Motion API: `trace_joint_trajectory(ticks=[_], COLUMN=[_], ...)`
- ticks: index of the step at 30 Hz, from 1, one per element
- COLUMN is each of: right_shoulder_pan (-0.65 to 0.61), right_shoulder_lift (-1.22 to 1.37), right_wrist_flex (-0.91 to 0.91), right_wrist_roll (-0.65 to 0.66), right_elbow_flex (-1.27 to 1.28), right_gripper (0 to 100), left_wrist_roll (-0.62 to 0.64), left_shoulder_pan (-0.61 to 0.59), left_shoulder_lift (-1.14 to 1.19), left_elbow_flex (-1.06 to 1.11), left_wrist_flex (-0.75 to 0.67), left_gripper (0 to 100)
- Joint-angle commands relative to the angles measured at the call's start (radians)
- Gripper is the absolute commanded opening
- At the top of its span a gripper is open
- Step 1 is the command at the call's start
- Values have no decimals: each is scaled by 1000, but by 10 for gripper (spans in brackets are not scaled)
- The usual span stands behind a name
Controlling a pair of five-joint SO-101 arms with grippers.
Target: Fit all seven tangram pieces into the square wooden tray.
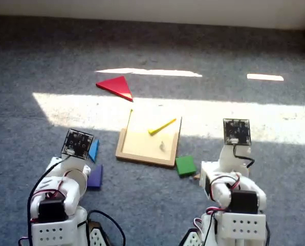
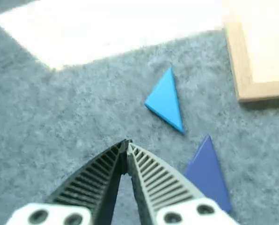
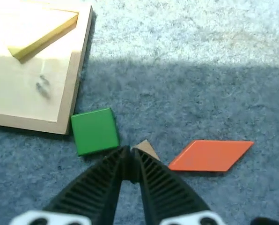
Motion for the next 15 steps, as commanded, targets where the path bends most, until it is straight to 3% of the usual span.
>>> trace_joint_trajectory(ticks=[1, 11, 15], right_shoulder_pan=[31, 79, 77], right_shoulder_lift=[-156, -437, -429], right_wrist_flex=[-28, -28, -28], right_wrist_roll=[12, 6, 6], right_elbow_flex=[102, 320, 366], right_gripper=[4, 4, 4], left_wrist_roll=[-84, -126, -126], left_shoulder_pan=[-39, -39, -35], left_shoulder_lift=[-27, 1, 189], left_elbow_flex=[-153, -426, -550], left_wrist_flex=[-78, -75, -58], left_gripper=[11, 11, 11])
